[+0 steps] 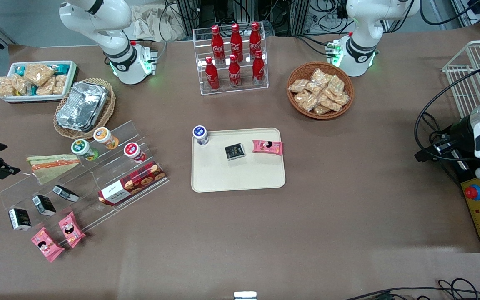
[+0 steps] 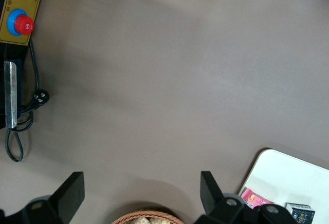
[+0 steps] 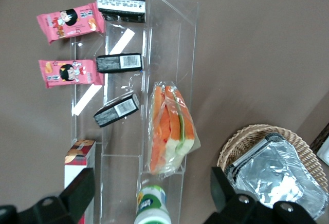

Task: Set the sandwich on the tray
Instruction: 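Lower the open right gripper around the wrapped sandwich and close it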

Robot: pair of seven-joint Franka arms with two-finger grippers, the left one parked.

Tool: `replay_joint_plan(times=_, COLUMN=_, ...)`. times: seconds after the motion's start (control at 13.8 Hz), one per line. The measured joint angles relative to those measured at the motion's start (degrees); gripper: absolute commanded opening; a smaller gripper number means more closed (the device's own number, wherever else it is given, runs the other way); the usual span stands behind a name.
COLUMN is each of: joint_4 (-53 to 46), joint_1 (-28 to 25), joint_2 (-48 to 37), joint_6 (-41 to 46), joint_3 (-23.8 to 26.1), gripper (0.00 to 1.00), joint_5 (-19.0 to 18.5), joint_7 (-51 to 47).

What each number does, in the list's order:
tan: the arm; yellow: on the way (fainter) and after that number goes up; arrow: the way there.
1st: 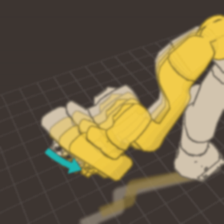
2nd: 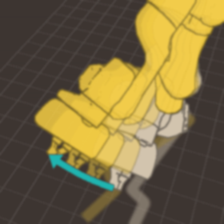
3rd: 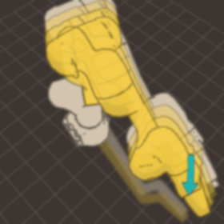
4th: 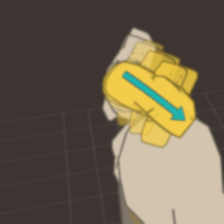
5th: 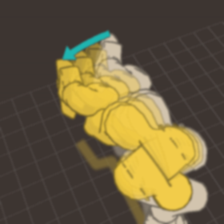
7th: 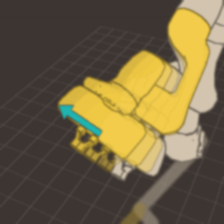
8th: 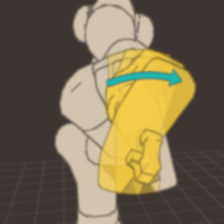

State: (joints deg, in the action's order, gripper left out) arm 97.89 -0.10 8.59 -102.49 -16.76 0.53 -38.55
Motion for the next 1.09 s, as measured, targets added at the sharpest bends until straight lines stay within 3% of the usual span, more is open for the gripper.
replay_joint_plan(times=0.58, joint_4=14.15, joint_1=0.0, joint_2=-2.78, joint_6=-13.29, joint_3=-1.8, gripper=1.0, joint_5=0.13, joint_7=0.84)
replay_joint_plan(times=1.09, joint_4=20.69, joint_1=-0.09, joint_2=-2.91, joint_6=-21.63, joint_3=-1.8, gripper=1.0, joint_5=0.16, joint_7=2.65)
